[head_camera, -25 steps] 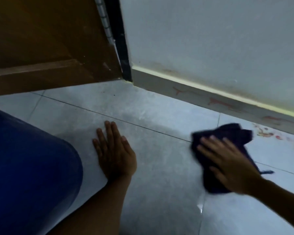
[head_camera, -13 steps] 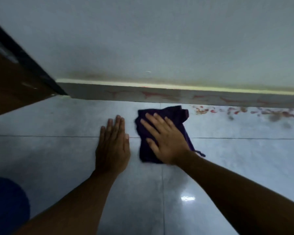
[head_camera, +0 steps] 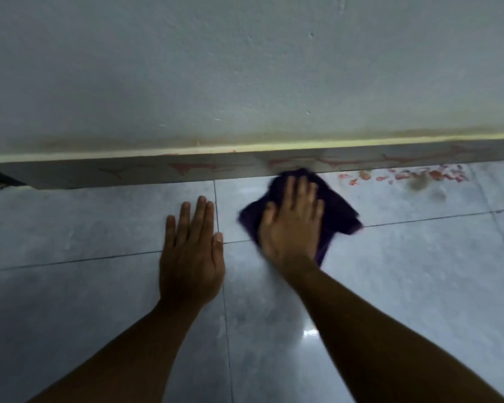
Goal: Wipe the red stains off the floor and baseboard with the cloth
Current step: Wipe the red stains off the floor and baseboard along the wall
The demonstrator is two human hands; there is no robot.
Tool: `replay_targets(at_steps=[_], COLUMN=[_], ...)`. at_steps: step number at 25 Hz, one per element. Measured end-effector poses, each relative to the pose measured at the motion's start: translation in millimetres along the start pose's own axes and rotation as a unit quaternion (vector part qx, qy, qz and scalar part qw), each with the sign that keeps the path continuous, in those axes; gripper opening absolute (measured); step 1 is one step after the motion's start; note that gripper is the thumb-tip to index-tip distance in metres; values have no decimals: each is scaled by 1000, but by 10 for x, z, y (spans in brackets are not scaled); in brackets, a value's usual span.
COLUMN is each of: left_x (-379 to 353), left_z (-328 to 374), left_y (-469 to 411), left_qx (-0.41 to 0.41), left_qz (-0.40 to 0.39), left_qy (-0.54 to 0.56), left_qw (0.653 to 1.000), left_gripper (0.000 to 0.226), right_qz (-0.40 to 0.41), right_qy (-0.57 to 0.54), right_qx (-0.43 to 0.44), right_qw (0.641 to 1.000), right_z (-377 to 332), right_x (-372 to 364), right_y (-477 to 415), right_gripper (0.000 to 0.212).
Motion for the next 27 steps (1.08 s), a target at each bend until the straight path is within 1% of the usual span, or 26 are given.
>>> replay_targets(at_steps=[2, 3, 4, 5, 6, 8, 9, 10, 11, 12, 13, 14, 15, 16, 17, 18, 19, 20, 21, 23, 24, 25, 26, 27], left_x=[-24, -30, -33, -30, -27, -23, -25, -28, -34, -42, -44, -47, -52, -56, -52, -45, -41, -35, -26, -12, -14, -14, -20, -28], left_z=[-21, -44, -64, -74, -59, -32, -27, -29, -32, -33, -33, -38, -48, -46, -43, -47, -50, -42, -28, -19, -16, -20, -22, -21], left_y=[6, 4, -1, 6, 4, 11, 4, -4, -10, -9, -11, -18, -24, -23, -24, -23, -17, -18, -15, -13, -13, -12, -13, -13], left_qx=[-19, -23, -21, -17, -16, -15, -12, -6, -3, -3, -5, -8, -11, -16, -18, -15, -11, -8, -5, 0, 2, 2, 2, 1], left_qz=[5, 8, 9, 9, 11, 16, 18, 18, 15, 11, 8, 3, -2, -8, -11, -13, -14, -13, -10, -4, -1, 1, 2, 0], left_qy=[-10, -10, -6, 1, 6, 8, 8, 8, 6, 5, 4, 1, -2, -5, -5, -4, 0, 7, 12, 13, 10, 8, 5, 4], left_qw=[1000, 1000, 1000, 1000, 1000, 1000, 1000, 1000, 1000, 1000, 1000, 1000, 1000, 1000, 1000, 1000, 1000, 1000, 1000, 1000, 1000, 1000, 1000, 1000], left_gripper=[61, 62, 63, 64, 64, 65, 65, 65, 65, 65, 66, 66, 66, 66, 67, 67, 67, 67, 67, 67, 67, 67, 67, 67], right_qz=[-29, -51, -56, -49, -34, -23, -18, -13, 2, 11, 15, 17, 7, -21, -48, -57, -51, -44, -28, -3, 5, 17, 27, 26], right_qy=[-7, -10, -12, -4, 12, 39, 36, 29, 18, 15, 14, 12, 10, 5, 8, 6, 6, 10, 19, 30, 30, 23, 8, -4], right_qx=[126, 185, 231, 245, 217, 91, 30, -28, -83, -116, -108, -63, 14, 110, 193, 257, 284, 265, 218, 80, 9, -63, -128, -165], right_qw=[992, 981, 971, 968, 975, 995, 999, 999, 996, 993, 994, 998, 1000, 994, 980, 965, 957, 963, 975, 996, 1000, 998, 991, 986], right_z=[-472, -483, -336, -53, 334, 1195, 1464, 1557, 1473, 1218, 863, 445, 46, -248, -338, -255, -23, 318, 709, 1459, 1674, 1737, 1650, 1421], right_x=[-146, -137, -69, 22, 134, 358, 434, 438, 398, 325, 226, 111, -6, -96, -143, -102, -15, 79, 185, 389, 447, 445, 389, 318], right_y=[125, 136, 92, 43, -34, -206, -250, -267, -270, -241, -196, -134, -38, 83, 158, 143, 90, 4, -97, -270, -309, -334, -343, -329], right_gripper=[67, 66, 65, 64, 64, 66, 67, 68, 69, 71, 75, 77, 77, 74, 71, 68, 67, 67, 67, 67, 67, 67, 69, 72])
Point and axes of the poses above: each hand's wrist, its own y-axis away from the middle knuckle, its own x-axis out of the back of the hand, z = x × y, the point moved 9 cm from there along -y, towards the middle knuckle, and after that the axes turned 8 degrees about x, right-handed, at the moved point
